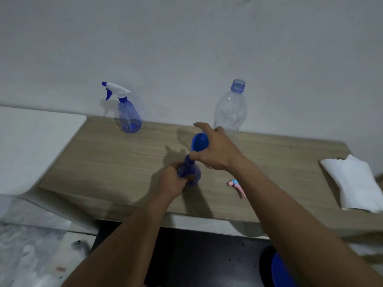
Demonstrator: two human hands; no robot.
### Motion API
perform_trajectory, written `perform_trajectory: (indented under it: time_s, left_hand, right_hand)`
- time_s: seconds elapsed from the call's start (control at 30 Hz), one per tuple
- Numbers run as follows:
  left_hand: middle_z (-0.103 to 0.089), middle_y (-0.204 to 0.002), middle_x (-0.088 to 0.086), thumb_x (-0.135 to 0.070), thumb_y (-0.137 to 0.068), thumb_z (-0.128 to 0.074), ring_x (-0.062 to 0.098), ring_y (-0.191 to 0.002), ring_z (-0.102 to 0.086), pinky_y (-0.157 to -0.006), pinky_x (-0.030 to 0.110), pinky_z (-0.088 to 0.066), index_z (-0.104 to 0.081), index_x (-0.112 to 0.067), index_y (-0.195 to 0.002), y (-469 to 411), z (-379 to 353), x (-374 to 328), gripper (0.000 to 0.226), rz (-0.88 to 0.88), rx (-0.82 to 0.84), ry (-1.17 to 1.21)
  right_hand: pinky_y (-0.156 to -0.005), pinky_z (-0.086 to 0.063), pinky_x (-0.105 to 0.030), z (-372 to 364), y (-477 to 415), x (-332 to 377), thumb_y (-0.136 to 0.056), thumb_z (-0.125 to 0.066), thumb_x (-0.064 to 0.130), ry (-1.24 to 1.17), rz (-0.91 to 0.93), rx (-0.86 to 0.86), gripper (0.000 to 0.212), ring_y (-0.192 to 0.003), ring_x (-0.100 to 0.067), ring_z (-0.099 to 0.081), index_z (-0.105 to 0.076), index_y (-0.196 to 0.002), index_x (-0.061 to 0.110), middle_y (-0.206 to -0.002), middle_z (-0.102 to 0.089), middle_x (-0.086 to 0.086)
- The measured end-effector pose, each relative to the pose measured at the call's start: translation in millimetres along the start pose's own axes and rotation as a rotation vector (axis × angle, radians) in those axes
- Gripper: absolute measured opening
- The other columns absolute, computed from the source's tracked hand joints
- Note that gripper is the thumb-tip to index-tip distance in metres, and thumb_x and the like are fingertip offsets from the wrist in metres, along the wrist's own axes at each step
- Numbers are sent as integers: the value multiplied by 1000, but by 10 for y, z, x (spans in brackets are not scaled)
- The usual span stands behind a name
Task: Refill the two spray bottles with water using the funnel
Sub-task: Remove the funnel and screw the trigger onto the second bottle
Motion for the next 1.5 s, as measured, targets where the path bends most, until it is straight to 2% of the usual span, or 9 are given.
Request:
perform_trajectory:
  time_s: [0.13,0.3,0.57,0.73,0.9,1.07,1.27,1.4,1.5]
  left_hand:
    - [-69,-84,2,-12,-71,-86,21,-78,-62,-55,14,-38,-71,-11,-98,5,30,-6,31,-55,-46,-21]
    - [-67,-90,-2,-11,-70,-87,22,-86,-65,-76,27,-46,-72,-8,-107,-2,9,25,40,-79,-74,-21]
    - [-62,-83,-21,-18,-79,-80,-8,-77,-57,-64,4,-36,-67,-22,-109,63,10,35,33,-56,-39,-21]
    - [-62,-83,-22,-24,-79,-80,-9,-78,-56,-68,9,-37,-67,-25,-110,80,26,49,34,-59,-57,-57]
    - [-64,-87,-19,-21,-79,-81,-4,-81,-59,-76,18,-43,-66,-26,-111,76,2,72,36,-73,-64,-25]
    - [-66,-87,-22,-23,-77,-82,-5,-84,-61,-76,16,-42,-66,-31,-109,50,-21,123,37,-79,-61,-17]
    - [-63,-87,-25,-21,-77,-83,-8,-85,-59,-77,13,-41,-59,-40,-99,38,-19,113,38,-88,-53,-15]
    - [-63,-88,-25,-21,-76,-84,-7,-86,-59,-77,13,-41,-57,-48,-91,23,-23,113,41,-95,-48,-16]
    - [-66,-90,-23,-23,-75,-84,-3,-89,-62,-80,18,-44,-61,-44,-94,20,-26,151,37,-89,-47,-17]
  right_hand:
    - [-81,-49,-22,38,264,-288,-67,-78,28,-178,-86,-55,75,-91,-13,-56,-46,-134,40,-116,-37,-3]
    - [-73,-37,1,-331,548,-805,-73,-81,17,-328,-162,-244,55,-101,-10,-54,-56,-121,27,-116,-40,4]
    - [-97,-43,-32,-1107,844,-1335,-79,-77,41,-112,-249,-165,69,-117,-19,-46,-45,-139,25,-131,-45,-2]
    - [-104,-41,-38,-1085,844,-1343,-82,-69,47,50,-189,-68,80,-130,-22,-42,-34,-149,22,-139,-47,-3]
    - [-92,-50,-42,-566,742,-1381,-89,-56,30,35,-72,-315,56,-119,-25,-54,-46,-144,21,-137,-51,-4]
    - [-115,-31,-50,-429,356,-1948,-94,-59,43,301,-289,56,67,-145,-37,-27,-35,-153,24,-158,-31,-14]
    - [-88,-47,-34,-394,273,-2050,-96,-59,35,384,-248,192,32,-110,-29,-58,-61,-127,27,-123,-59,-6]
    - [-92,-50,-40,-323,265,-2019,-89,-69,25,415,-269,177,47,-109,-33,-59,-57,-133,14,-125,-49,-12]
    - [-88,-47,-36,-208,303,-1979,-89,-68,18,339,-281,145,37,-104,-32,-59,-60,-124,11,-123,-47,-13]
Point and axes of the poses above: each hand's wrist, its own y-axis away from the middle knuckle, its own z-axis out of the back of the hand, x = y × z, the point moved 5 cm from there along -y, towards the middle knuckle
